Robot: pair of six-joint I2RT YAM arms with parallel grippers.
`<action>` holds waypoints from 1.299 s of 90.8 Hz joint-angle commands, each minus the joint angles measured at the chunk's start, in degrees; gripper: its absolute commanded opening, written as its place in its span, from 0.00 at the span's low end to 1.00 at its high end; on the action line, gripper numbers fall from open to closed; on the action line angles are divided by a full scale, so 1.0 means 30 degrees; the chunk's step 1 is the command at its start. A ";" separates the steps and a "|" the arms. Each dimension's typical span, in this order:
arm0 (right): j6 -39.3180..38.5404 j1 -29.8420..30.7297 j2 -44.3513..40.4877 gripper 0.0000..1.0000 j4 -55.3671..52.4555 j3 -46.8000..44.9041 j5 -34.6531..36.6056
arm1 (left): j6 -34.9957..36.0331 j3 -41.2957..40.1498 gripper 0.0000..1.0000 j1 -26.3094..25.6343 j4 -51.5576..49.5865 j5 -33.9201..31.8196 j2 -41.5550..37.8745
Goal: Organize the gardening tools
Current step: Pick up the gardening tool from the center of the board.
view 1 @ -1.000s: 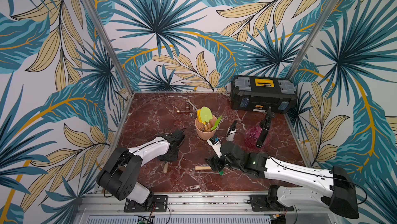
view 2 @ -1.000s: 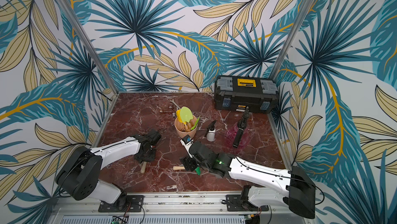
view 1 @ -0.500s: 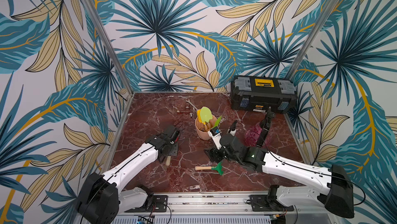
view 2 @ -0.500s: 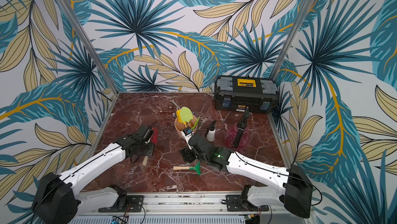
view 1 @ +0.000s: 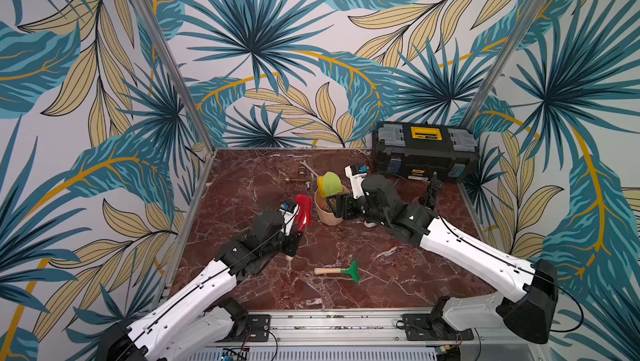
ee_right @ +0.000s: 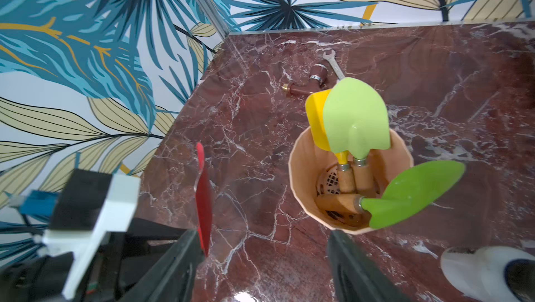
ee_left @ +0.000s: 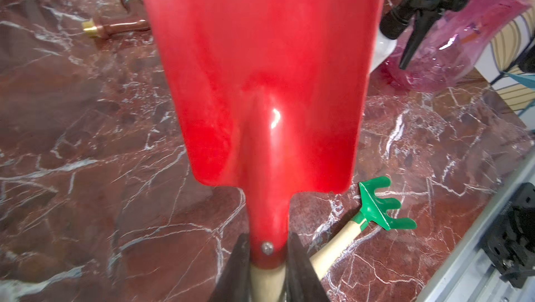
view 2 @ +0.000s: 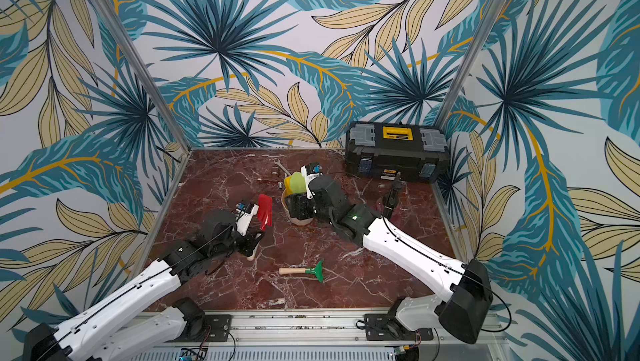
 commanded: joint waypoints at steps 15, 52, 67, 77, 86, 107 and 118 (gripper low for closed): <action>0.0146 0.0252 0.2227 0.68 -0.1730 0.2281 -0.2989 | 0.1001 -0.0277 0.00 -0.0565 0.2339 0.0483 -0.0584; -0.0252 0.1414 0.5158 0.34 -0.4218 0.5369 -0.0125 | 0.1651 0.0106 0.00 -0.0901 0.2279 -0.0252 -0.0344; -0.0392 0.1529 0.5232 0.20 -0.3919 0.5368 -0.0205 | 0.1741 0.0172 0.00 -0.0989 0.2159 -0.0494 -0.0047; -0.0630 0.1520 0.5075 0.11 -0.3607 0.5162 -0.0389 | 0.1802 0.0270 0.00 -0.1031 0.2056 -0.0633 0.0222; -0.0711 0.1520 0.4612 0.00 -0.2982 0.4751 -0.0424 | 0.1804 0.0416 0.00 -0.1031 0.1984 -0.0810 0.0370; -0.1675 0.1503 0.3309 0.00 -0.1915 0.4178 0.0457 | 0.1627 0.0640 0.47 -0.1033 0.1968 -0.0755 0.0288; -0.2591 0.1228 0.2666 0.00 -0.2077 0.4277 0.2543 | 0.1357 0.0641 0.81 -0.1033 0.1983 -0.0935 -0.0054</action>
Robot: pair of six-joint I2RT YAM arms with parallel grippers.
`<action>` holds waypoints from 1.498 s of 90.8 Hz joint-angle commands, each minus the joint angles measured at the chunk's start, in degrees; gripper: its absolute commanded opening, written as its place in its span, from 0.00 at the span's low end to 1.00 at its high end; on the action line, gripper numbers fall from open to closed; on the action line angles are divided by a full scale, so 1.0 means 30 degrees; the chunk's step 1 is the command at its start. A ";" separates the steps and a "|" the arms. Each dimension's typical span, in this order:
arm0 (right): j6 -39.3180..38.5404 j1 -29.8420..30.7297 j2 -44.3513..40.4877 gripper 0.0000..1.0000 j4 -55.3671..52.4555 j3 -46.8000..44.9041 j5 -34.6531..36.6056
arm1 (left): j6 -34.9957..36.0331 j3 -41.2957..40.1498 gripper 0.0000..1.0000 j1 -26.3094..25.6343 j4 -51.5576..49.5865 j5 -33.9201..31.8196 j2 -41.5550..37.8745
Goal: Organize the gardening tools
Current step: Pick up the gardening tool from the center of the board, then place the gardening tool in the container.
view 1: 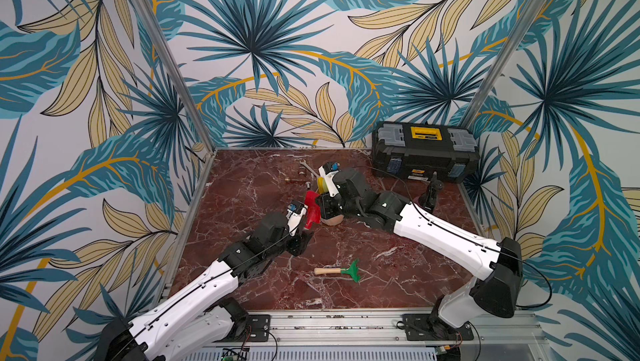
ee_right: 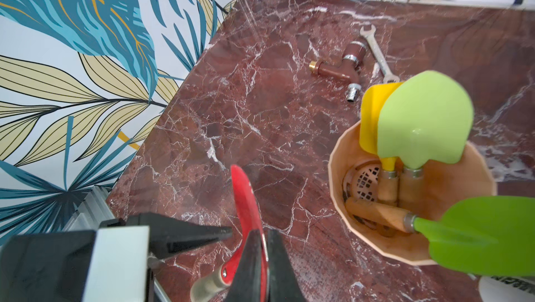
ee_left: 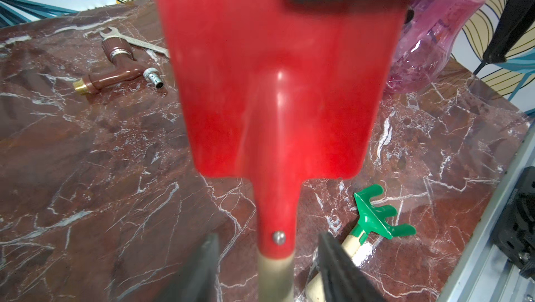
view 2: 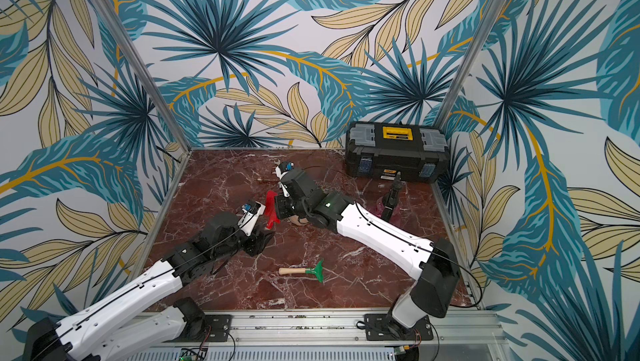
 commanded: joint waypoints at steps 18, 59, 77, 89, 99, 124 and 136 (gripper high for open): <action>-0.2771 -0.0845 -0.2108 0.00 0.0480 0.0210 0.5228 | -0.0214 0.0415 0.99 -0.0064 0.0249 -0.0692 -0.1170; -0.5640 -0.1322 -0.1534 0.00 0.2067 0.0049 0.9792 | -0.0349 0.0026 1.00 -0.0066 0.0816 -0.0658 -0.1194; -0.7004 -0.1312 -0.0563 0.00 0.3584 -0.0757 0.8838 | -0.0411 -0.0171 1.00 -0.0064 0.0808 -0.0575 -0.1158; -0.7154 -0.1305 0.0037 0.00 0.3953 -0.1136 0.8200 | -0.0384 -0.0230 1.00 -0.0064 0.0823 -0.0593 -0.1142; -0.7027 -0.1319 0.0537 0.01 0.4191 -0.1594 0.7809 | -0.0374 -0.0301 1.00 -0.0064 0.0816 -0.0542 -0.1142; -0.6166 -0.1324 0.1071 0.02 0.4604 -0.2711 0.7356 | -0.0272 -0.0463 1.00 -0.0064 0.1538 -0.0240 -0.0908; -0.5750 -0.1306 0.1351 0.04 0.4610 -0.3183 0.7026 | -0.0266 -0.0552 1.00 -0.0064 0.1567 -0.0036 -0.0669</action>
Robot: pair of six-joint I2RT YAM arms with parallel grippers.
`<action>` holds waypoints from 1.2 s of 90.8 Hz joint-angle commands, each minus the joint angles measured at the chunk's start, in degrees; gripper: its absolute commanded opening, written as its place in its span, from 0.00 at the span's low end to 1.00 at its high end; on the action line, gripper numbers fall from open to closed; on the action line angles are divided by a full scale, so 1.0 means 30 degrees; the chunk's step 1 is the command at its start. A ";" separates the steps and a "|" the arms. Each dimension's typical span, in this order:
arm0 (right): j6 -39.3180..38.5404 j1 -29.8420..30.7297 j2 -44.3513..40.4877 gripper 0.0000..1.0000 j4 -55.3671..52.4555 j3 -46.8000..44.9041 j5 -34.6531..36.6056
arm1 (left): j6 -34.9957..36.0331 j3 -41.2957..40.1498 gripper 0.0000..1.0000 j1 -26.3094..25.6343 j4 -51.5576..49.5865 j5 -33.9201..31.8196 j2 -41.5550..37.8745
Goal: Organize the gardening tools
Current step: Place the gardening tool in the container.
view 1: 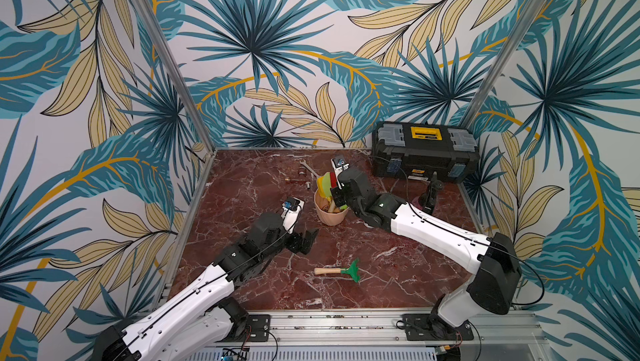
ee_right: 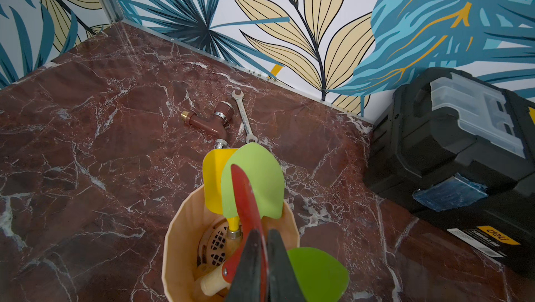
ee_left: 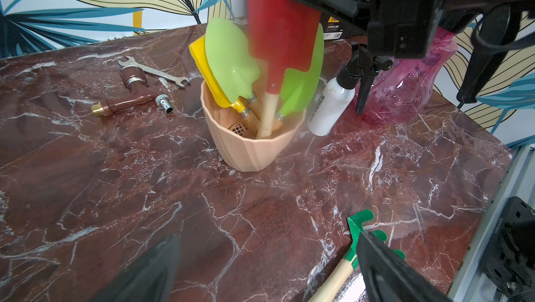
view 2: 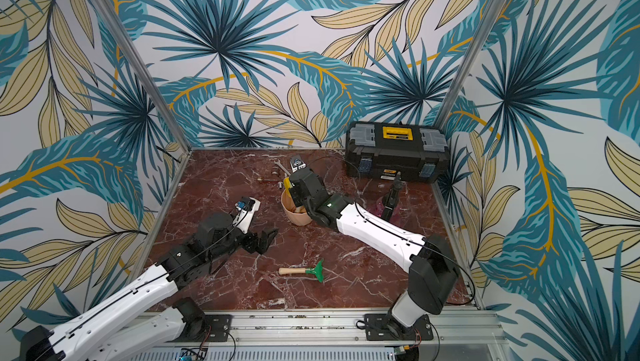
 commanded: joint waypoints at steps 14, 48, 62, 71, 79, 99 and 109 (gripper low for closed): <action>0.1040 0.0087 0.0694 0.05 0.0456 -0.1304 -0.0754 | 0.0038 -0.0389 1.00 -0.0063 0.0495 0.0445 0.0466; 0.1455 0.0086 0.0771 0.14 0.0393 -0.1735 -0.0889 | 0.0183 -0.0639 1.00 -0.0064 0.0751 0.0887 0.0922; 0.1649 0.0070 0.0192 0.21 0.0508 -0.2077 -0.0748 | 0.0185 -0.0771 1.00 -0.0064 0.0889 0.0897 0.1019; 0.1413 0.0099 0.0087 0.22 0.0899 -0.2141 -0.0828 | 0.0234 -0.0773 1.00 -0.0064 0.0897 0.0900 0.1134; 0.1163 0.0057 0.0463 0.22 0.0882 -0.1668 -0.1235 | 0.0182 -0.0828 1.00 -0.0060 0.0899 0.0885 0.1124; 0.0902 0.0130 0.1058 0.27 0.0733 -0.0896 -0.1563 | -0.0111 -0.1173 1.00 -0.0064 0.0943 0.0875 0.0980; 0.1077 0.0145 0.0587 0.30 0.0365 -0.0863 -0.1591 | 0.0217 -0.1317 1.00 -0.0093 0.0898 0.1014 0.1205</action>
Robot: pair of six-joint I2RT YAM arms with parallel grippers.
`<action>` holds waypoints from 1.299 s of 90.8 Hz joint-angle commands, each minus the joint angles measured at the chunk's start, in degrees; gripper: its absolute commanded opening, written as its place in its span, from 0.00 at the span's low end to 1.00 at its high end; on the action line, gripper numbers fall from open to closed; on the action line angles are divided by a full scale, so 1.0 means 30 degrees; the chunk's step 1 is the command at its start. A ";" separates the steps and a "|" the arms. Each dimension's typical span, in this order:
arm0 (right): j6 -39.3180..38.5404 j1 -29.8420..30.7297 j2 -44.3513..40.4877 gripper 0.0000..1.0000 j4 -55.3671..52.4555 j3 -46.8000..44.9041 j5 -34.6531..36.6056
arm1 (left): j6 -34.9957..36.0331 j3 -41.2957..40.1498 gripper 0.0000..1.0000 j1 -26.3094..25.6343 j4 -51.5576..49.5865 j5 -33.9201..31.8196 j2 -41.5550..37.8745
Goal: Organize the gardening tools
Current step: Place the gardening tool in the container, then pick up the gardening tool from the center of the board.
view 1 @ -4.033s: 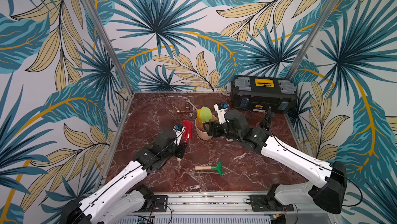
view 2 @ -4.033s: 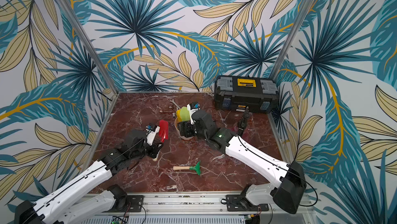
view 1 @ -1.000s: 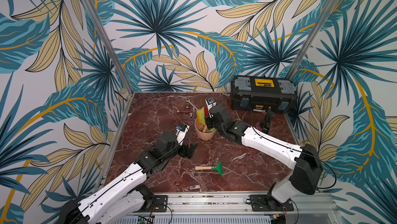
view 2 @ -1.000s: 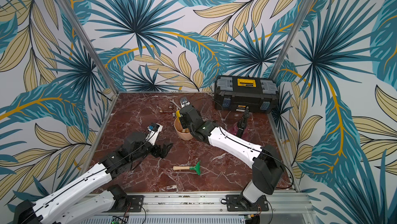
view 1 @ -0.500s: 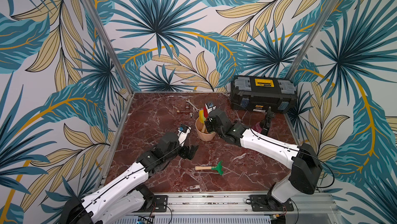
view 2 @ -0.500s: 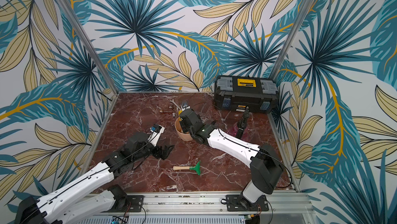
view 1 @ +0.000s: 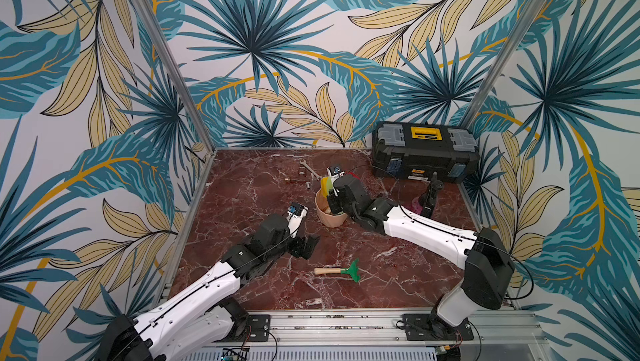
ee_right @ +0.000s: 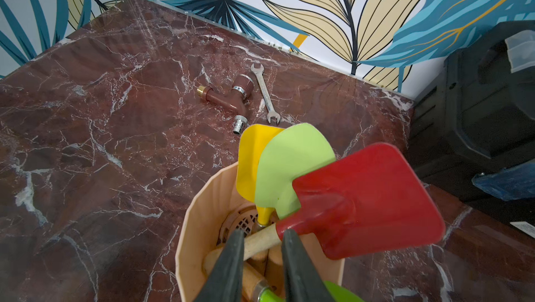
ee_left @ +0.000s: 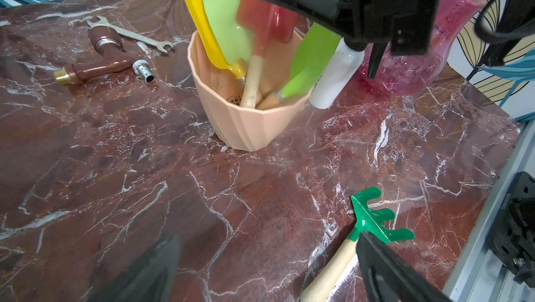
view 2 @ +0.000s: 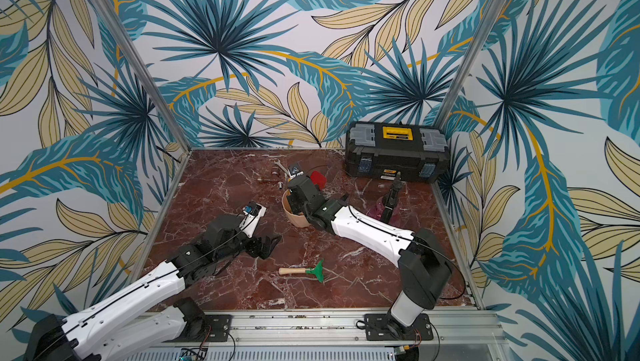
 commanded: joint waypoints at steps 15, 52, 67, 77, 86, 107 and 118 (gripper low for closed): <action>0.1232 0.0072 -0.1821 0.42 -0.2645 0.0499 -0.1346 | 0.1162 -0.0618 1.00 -0.0428 0.1132 0.1305 0.0985; 0.5227 -0.0093 -0.8236 0.58 -0.9670 -0.1030 -0.0943 | 0.4114 -0.0161 1.00 -0.3819 0.1603 0.1696 0.4537; 0.6208 -0.0289 -1.0847 0.59 -1.0369 -0.2198 0.0061 | 0.5219 0.0422 0.97 -0.5689 0.1437 0.0267 0.6734; 0.6844 -0.0346 -1.1931 0.59 -1.0284 -0.2842 -0.0076 | 0.5731 0.1016 0.95 -0.6428 0.1392 -0.0768 0.8375; 0.7267 -0.0367 -1.2491 0.59 -0.9997 -0.3523 -0.0725 | 0.5847 0.1684 0.94 -0.6932 0.1192 -0.1573 0.9804; 0.7653 -0.0346 -1.3216 0.59 -0.9523 -0.4482 -0.1176 | 0.6079 0.2521 0.83 -0.7535 0.0973 -0.2407 1.1753; 0.7561 -0.0379 -1.3191 0.59 -0.9410 -0.4726 -0.1333 | 0.6092 0.2761 0.61 -0.7692 0.0833 -0.2652 1.2217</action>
